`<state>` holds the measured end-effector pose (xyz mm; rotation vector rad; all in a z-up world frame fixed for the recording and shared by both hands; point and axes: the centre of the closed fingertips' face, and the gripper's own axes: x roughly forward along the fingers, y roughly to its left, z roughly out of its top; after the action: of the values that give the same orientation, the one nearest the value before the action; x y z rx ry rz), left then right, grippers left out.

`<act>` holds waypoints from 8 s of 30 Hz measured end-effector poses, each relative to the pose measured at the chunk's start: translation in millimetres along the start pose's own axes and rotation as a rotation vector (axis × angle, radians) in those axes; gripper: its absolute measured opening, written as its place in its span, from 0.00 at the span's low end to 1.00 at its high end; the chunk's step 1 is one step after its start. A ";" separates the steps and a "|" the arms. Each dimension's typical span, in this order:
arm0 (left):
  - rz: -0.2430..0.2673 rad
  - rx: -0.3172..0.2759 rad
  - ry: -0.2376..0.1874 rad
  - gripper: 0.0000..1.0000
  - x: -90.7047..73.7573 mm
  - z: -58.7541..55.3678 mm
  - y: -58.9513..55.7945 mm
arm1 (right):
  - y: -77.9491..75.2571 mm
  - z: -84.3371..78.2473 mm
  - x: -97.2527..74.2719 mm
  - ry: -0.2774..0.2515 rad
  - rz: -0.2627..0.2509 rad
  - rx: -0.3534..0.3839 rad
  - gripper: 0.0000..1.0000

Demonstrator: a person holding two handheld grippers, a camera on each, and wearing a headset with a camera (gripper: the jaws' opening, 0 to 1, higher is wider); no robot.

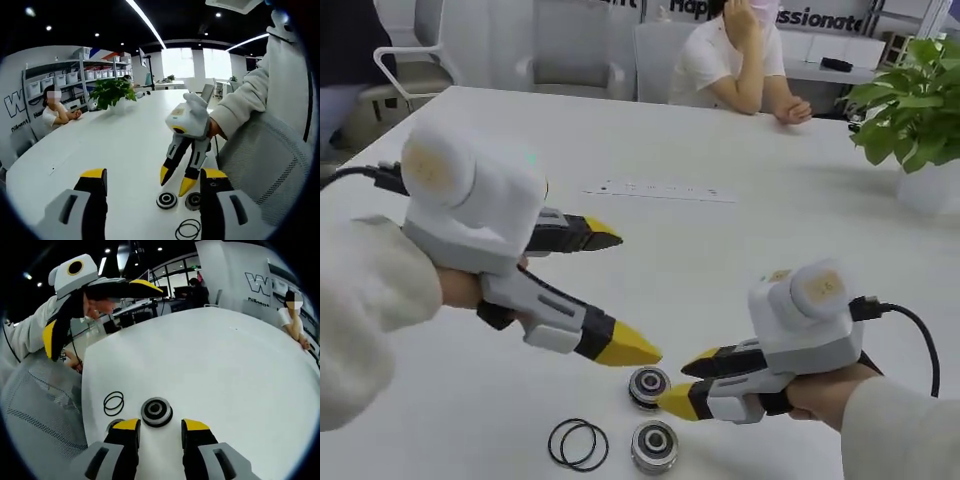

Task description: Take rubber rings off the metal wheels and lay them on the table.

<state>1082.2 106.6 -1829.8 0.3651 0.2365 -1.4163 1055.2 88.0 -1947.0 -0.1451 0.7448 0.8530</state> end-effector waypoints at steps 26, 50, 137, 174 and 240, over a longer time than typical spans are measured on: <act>0.054 -0.083 0.073 0.27 36.1 -84.1 -16.9 | 1.0 -6.8 6.6 0.025 -0.007 -0.047 0.22; 0.034 -0.106 0.115 0.07 45.9 -96.6 -29.2 | 5.0 -4.7 11.0 -0.002 0.010 -0.014 0.19; 0.020 -0.095 0.106 0.07 43.5 -98.0 -30.4 | 2.8 13.0 1.9 -0.048 0.023 0.261 0.00; 0.007 -0.122 0.127 0.11 43.7 -97.0 -33.4 | 5.3 13.9 3.3 -0.062 0.032 0.270 0.00; 0.020 -0.121 0.060 0.73 -93.3 -35.9 -54.0 | 45.6 53.3 -5.9 -0.164 0.169 0.292 0.00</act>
<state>1017.3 199.8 -1833.8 0.3099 0.3649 -1.3651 1048.2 135.9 -1896.0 0.2488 0.7255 0.8943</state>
